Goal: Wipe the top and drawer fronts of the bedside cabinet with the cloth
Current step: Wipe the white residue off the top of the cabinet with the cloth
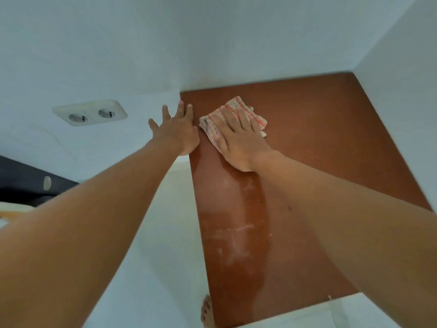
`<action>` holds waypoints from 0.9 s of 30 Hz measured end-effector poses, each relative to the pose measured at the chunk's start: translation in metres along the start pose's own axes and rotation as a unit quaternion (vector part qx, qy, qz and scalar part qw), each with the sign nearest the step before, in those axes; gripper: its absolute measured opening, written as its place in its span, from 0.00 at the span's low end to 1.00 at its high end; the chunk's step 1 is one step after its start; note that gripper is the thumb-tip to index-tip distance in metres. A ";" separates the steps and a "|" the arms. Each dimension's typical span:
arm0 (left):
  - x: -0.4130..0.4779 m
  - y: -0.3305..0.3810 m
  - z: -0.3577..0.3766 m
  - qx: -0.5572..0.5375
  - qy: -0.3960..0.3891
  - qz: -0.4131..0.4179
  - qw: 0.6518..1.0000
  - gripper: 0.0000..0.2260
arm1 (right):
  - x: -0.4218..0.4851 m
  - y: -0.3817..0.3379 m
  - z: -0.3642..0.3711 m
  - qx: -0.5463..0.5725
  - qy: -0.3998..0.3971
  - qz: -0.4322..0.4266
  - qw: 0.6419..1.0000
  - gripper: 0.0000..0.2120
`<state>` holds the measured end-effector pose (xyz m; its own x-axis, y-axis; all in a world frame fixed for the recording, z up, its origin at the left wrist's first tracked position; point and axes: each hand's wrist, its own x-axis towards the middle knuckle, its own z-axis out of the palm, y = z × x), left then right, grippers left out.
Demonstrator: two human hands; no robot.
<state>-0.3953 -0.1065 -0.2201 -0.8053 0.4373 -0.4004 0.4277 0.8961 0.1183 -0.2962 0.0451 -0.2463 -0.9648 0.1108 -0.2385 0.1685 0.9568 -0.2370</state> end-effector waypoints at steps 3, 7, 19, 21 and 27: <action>-0.025 0.011 0.012 -0.022 0.009 -0.015 1.000 0.29 | -0.038 0.004 0.007 -0.011 -0.011 -0.014 1.000 0.28; -0.081 0.023 0.038 -0.030 0.035 -0.010 0.999 0.28 | -0.093 0.003 0.014 0.008 -0.040 -0.024 0.999 0.28; -0.222 0.058 0.100 -0.055 0.030 -0.017 0.998 0.30 | -0.303 0.036 0.080 -0.005 -0.027 -0.091 0.996 0.30; -0.241 0.063 0.105 -0.057 0.028 -0.018 0.998 0.31 | -0.335 0.039 0.094 -0.004 -0.012 -0.099 0.995 0.36; -0.272 0.071 0.103 -0.057 0.032 -0.019 0.998 0.31 | -0.441 0.031 0.117 0.082 0.034 -0.040 0.995 0.37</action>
<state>-0.1037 -0.1692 -0.1967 -0.8461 0.4039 -0.3478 0.3502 0.9132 0.2083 0.1586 -0.0056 -0.2590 -0.9871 0.0594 -0.1488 0.1156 0.9073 -0.4044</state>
